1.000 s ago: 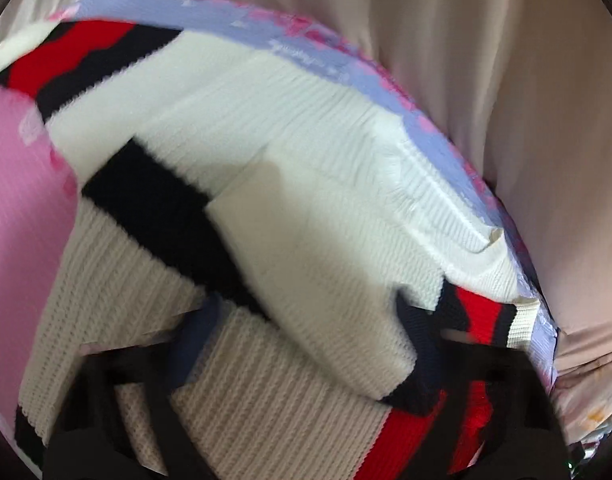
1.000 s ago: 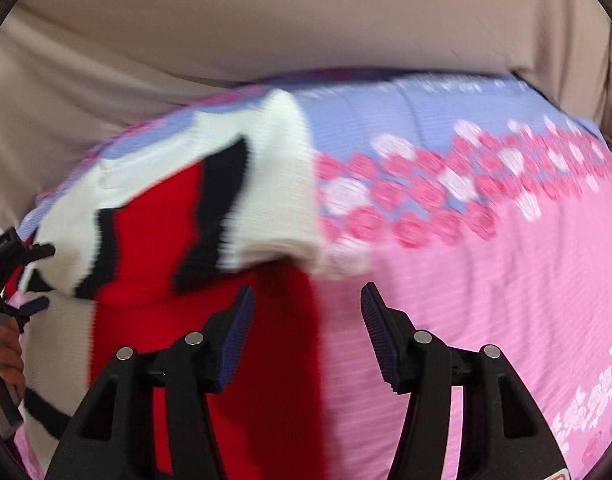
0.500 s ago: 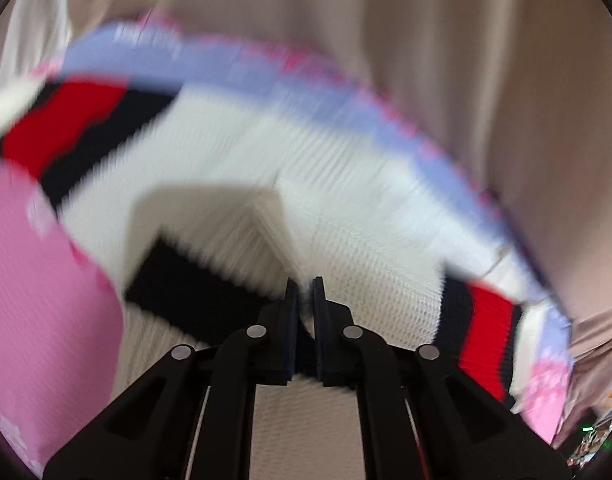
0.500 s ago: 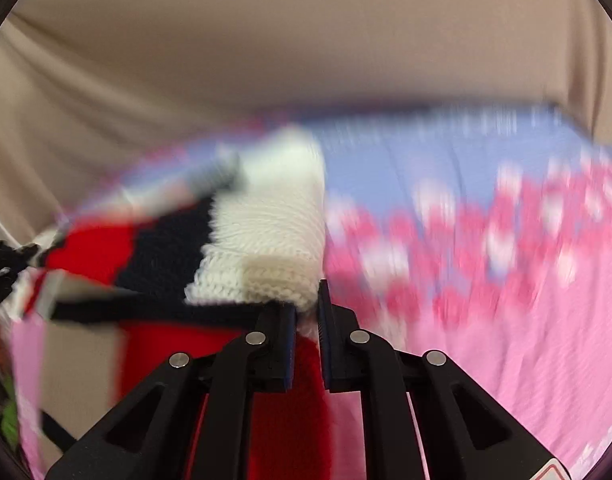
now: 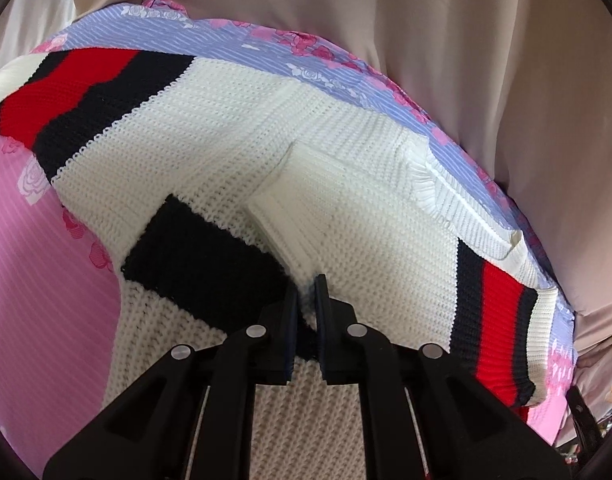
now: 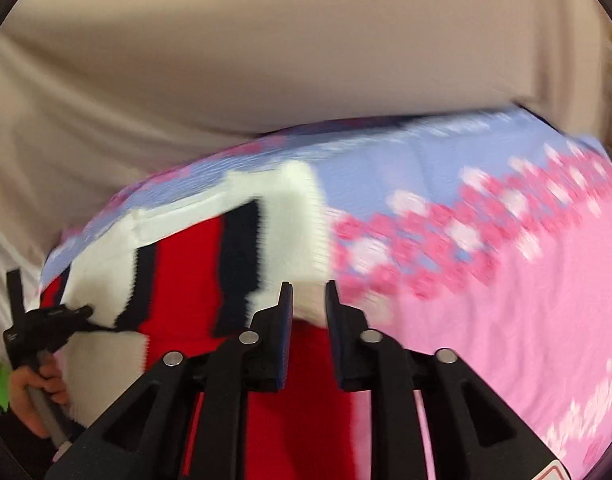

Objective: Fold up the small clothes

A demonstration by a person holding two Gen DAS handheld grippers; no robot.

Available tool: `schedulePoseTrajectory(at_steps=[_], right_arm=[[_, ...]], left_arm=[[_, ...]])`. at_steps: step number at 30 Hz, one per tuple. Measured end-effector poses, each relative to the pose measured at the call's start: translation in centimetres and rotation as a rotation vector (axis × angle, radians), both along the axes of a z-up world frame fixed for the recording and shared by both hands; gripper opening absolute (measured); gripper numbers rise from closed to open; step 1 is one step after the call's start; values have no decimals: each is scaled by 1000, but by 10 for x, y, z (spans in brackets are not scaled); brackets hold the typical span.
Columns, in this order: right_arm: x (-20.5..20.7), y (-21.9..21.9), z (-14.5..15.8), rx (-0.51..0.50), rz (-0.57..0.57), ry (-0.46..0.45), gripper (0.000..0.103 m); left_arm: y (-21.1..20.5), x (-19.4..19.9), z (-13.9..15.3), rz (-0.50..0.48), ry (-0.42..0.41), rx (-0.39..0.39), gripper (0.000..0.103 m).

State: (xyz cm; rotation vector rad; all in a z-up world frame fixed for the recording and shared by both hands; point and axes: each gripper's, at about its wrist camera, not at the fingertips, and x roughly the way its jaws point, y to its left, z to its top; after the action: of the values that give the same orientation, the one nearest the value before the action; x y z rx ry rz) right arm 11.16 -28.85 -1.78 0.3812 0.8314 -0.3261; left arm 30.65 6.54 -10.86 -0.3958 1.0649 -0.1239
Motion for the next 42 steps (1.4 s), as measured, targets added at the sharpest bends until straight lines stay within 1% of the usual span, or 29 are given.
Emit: schedulePoseTrajectory(at_steps=[2,4,5,6,7,9,10,11,12,14,15,16,18,21,23,24,25,26,27,28,29,31,33,34,36,38,39,40,42], right_arm=[[25,11,-15,-27,61,39,10],[41,8,-53,-36,63,152,4],[44,1,-76,1,45,205,0],[40,-1,-73,11,25,160,0],[41,-1,-67,29,12,167,0],[38,5,-48,23,5,97,0],[42,10,-50,-10,18,114,0],[52,13,-64,-46,37,202,0],[56,15,-72,-63,46,235,0],[63,25,-61,-112,54,244,1],[63,31,-51,-115,62,223,5],[59,37,-41,-113,69,191,6],[54,53,-25,-95,93,158,16],[33,71,-22,-31,107,154,21],[19,86,-28,4,120,179,22],[13,90,-32,8,130,195,23],[8,98,-34,6,140,211,25],[6,106,-38,4,155,232,29],[1,114,-41,3,169,248,29],[-2,118,-46,2,179,258,30],[-5,123,-50,5,190,266,30],[-6,131,-51,15,208,266,30],[-5,134,-51,22,220,258,32],[-4,135,-49,22,223,251,32],[-3,135,-46,29,229,238,33],[-2,133,-42,26,226,220,33],[-2,131,-40,28,221,213,34],[-3,129,-38,31,214,208,34],[-7,119,-35,37,189,194,36]], left_arm=[[-1,0,0,7,0,-3,9],[1,2,1,6,8,-19,9],[4,1,2,4,10,-29,9],[8,-1,2,4,13,-45,10],[13,-2,3,11,16,-63,10],[32,-7,7,53,20,-117,10],[45,-8,9,79,21,-139,14],[64,-9,13,119,22,-156,16],[85,-8,17,161,12,-170,21],[131,-4,26,257,-12,-168,37],[156,0,28,317,-17,-154,50],[183,6,30,381,-18,-133,57],[235,20,28,497,-1,-95,60],[299,37,18,656,41,-31,60],[324,48,7,693,78,-13,58],[330,51,3,700,88,-24,48],[333,53,-2,701,92,-51,35],[333,56,-1,709,91,-43,28],[330,60,2,693,83,-52,7],[326,63,5,676,79,-54,8],[315,67,17,658,56,-16,8],[289,69,50,586,-35,39,7],[241,73,96,464,-148,55,7],[205,72,124,378,-213,42,7],[146,67,158,246,-292,7,7],[65,52,187,71,-358,-46,7],[36,44,191,12,-366,-61,7],[-8,33,193,-72,-364,-83,8],[-70,15,179,-176,-324,-90,11]])
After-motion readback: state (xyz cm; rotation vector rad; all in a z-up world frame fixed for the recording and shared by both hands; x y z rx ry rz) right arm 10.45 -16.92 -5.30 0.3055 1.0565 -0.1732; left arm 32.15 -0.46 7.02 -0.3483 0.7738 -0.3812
